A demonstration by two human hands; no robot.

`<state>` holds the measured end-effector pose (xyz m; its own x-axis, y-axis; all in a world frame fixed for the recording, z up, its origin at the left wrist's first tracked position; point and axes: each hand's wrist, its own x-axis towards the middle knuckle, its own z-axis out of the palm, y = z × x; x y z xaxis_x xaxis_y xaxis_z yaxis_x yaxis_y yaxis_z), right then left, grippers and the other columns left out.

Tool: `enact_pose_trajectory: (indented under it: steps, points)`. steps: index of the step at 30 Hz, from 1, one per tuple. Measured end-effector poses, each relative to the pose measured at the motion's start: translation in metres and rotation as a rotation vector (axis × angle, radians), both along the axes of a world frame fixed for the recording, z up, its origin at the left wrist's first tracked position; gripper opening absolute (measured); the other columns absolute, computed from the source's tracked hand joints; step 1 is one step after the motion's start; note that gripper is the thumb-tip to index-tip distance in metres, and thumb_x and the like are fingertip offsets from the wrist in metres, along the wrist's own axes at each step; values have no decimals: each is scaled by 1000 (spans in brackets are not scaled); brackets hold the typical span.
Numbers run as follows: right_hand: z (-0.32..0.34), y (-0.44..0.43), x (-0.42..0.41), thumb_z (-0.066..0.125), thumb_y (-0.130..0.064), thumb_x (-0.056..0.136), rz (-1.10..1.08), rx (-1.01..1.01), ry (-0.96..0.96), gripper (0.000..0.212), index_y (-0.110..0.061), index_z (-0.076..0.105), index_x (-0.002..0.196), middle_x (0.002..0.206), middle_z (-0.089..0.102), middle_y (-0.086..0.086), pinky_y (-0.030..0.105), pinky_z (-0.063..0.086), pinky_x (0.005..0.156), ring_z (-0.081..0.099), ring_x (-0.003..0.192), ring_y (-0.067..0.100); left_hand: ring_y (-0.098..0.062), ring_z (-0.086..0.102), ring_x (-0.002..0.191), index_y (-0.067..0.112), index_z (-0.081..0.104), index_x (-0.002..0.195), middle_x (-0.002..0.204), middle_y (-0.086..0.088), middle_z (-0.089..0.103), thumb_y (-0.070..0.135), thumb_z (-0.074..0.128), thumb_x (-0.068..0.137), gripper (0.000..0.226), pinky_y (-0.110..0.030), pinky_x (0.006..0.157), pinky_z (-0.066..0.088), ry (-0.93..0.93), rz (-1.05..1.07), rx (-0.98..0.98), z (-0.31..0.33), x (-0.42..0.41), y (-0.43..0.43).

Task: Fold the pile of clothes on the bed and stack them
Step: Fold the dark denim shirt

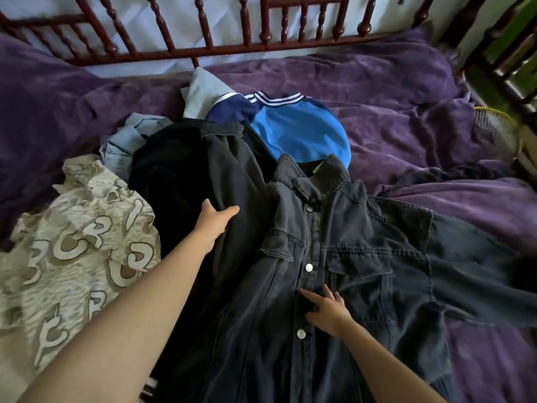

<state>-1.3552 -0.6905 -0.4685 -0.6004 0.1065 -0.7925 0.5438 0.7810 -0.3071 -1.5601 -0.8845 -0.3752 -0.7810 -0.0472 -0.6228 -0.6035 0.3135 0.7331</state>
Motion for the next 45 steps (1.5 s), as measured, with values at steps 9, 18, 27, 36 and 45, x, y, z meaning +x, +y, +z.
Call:
enact_pose_trajectory:
  steps: [9, 18, 27, 36, 45]
  points:
    - [17, 4, 17, 50, -37, 90, 19, -43, 1, 59, -50, 23, 141, 158, -1, 6, 40, 11, 118, -7, 145, 28, -28, 64, 83, 6, 63, 102, 111, -16, 64, 20, 65, 86, 22, -40, 83, 52, 106, 207, 230, 49, -26, -2]
    - [53, -10, 57, 49, -36, 91, 74, -5, -7, 58, -47, 24, 143, 158, -3, 5, 44, 13, 117, -2, 145, 33, -16, 41, 132, 21, 55, 120, 134, 4, 51, 35, 62, 86, 37, -39, 95, 43, 304, 877, 379, 29, 29, -253]
    - [91, -8, 52, 48, -34, 94, 68, 37, 89, 57, -39, 23, 145, 157, 4, 11, 42, 20, 113, 9, 143, 37, -43, 39, 123, -1, 37, 136, 138, -28, 36, 24, 59, 89, 57, -44, 97, 39, -78, 393, -435, 48, 114, -157]
    - [95, 62, 6, 47, -31, 95, -52, 147, 173, 61, -31, 17, 148, 155, 14, 8, 40, 26, 111, 17, 141, 34, -34, 6, 142, 15, 27, 146, 155, -15, 10, 33, 52, 92, 62, -47, 109, 22, 398, -375, -908, 38, 75, -34]
    - [62, 175, -100, 45, -37, 95, -224, 384, 304, 56, -18, 27, 144, 149, 29, 8, 42, 33, 106, 27, 136, 30, -24, 14, 143, 20, 16, 149, 155, -5, 19, 46, 34, 97, 61, -44, 113, 18, 334, -727, -1028, -10, -35, 18]
